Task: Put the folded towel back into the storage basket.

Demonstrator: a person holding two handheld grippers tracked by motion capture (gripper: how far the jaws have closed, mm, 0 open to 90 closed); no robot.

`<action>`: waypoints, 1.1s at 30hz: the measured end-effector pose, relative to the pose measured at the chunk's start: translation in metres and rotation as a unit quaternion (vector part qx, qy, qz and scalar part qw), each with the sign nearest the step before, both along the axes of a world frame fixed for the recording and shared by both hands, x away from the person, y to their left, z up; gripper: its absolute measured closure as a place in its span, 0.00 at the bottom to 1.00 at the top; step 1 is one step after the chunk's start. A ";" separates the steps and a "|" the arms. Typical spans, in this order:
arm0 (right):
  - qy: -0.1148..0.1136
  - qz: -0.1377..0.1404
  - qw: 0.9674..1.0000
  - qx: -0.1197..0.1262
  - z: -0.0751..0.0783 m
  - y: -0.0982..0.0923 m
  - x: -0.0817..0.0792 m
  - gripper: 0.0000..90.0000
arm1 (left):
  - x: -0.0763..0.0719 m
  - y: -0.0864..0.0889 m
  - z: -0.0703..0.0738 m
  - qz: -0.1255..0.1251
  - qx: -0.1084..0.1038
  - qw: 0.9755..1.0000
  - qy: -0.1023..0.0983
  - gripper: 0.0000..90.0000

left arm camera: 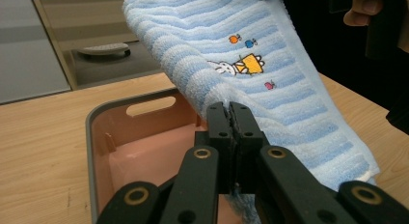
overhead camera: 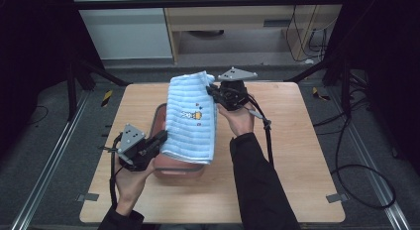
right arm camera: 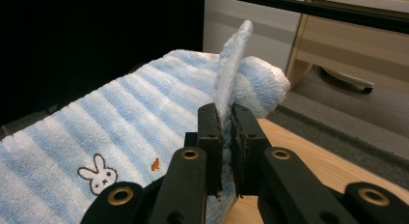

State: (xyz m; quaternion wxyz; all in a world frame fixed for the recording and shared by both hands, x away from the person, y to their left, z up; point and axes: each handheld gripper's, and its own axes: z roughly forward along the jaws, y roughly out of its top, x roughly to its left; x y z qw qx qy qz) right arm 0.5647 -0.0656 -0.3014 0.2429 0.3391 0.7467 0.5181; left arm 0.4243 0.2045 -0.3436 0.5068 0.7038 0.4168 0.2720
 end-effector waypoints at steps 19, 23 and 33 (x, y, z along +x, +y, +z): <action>0.003 0.014 1.000 -0.010 -0.013 0.034 0.014 0.94 | 0.005 0.024 -0.012 0.033 0.007 0.999 0.013 0.98; 0.008 0.015 1.000 -0.014 -0.022 0.038 0.018 0.94 | 0.009 0.027 -0.019 0.038 0.011 0.999 0.022 0.98; 0.026 0.016 0.999 -0.021 -0.045 0.044 0.028 0.94 | 0.015 0.024 -0.035 0.040 0.032 0.998 0.042 0.98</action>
